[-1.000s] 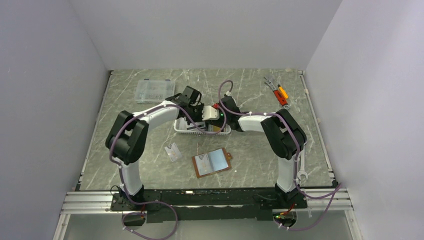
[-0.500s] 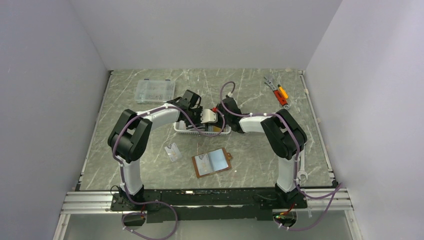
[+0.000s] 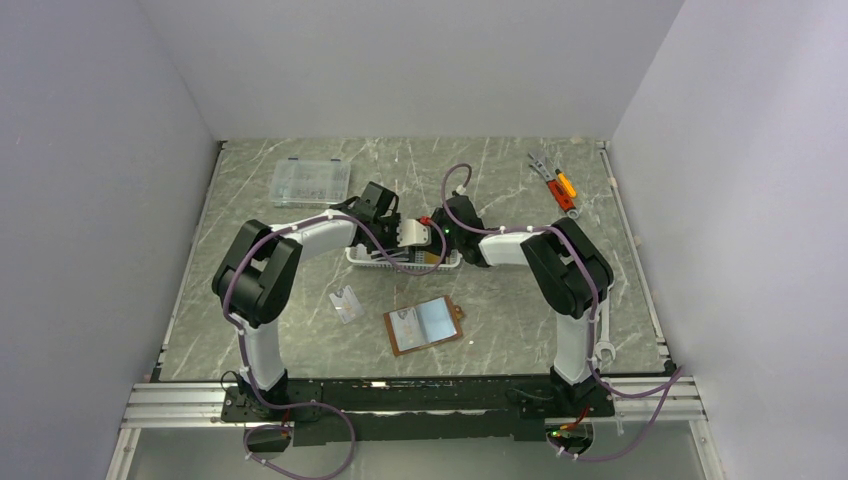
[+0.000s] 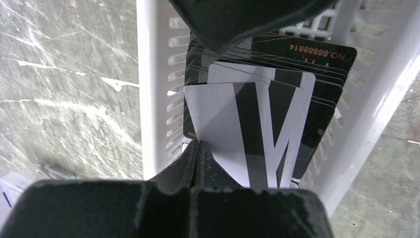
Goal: Put the credit cards into the card holder
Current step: Pick up the credit card from the storage box.
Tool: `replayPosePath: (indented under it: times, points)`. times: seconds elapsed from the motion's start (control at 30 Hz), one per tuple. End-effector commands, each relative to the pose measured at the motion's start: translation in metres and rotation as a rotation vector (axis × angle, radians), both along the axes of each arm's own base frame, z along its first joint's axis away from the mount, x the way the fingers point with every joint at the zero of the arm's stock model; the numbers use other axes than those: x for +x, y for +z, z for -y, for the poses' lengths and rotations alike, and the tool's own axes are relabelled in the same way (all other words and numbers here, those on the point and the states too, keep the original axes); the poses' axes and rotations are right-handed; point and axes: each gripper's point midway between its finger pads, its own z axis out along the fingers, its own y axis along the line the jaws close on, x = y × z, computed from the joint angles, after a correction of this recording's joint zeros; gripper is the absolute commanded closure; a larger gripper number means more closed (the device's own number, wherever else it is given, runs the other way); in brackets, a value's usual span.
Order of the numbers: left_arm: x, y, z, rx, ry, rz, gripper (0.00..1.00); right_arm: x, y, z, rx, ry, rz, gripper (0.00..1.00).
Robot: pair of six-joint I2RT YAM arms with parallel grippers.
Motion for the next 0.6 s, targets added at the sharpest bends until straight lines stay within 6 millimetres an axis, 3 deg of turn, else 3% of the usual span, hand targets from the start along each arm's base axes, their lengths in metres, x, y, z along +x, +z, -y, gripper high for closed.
replayPosePath:
  times: [0.0,0.23,0.57]
  points:
    - [-0.037,-0.036,-0.021,0.072,0.004,-0.155,1.0,-0.012,0.004,-0.018,0.094,0.057,-0.011,0.74]
    - [-0.038,-0.036,-0.019,0.067,0.0,-0.163,1.0,-0.012,0.026,-0.027,0.189,0.085,0.049,0.75]
    - [-0.041,-0.035,-0.019,0.063,-0.005,-0.17,1.0,-0.016,0.012,-0.029,0.267,0.084,-0.01,0.79]
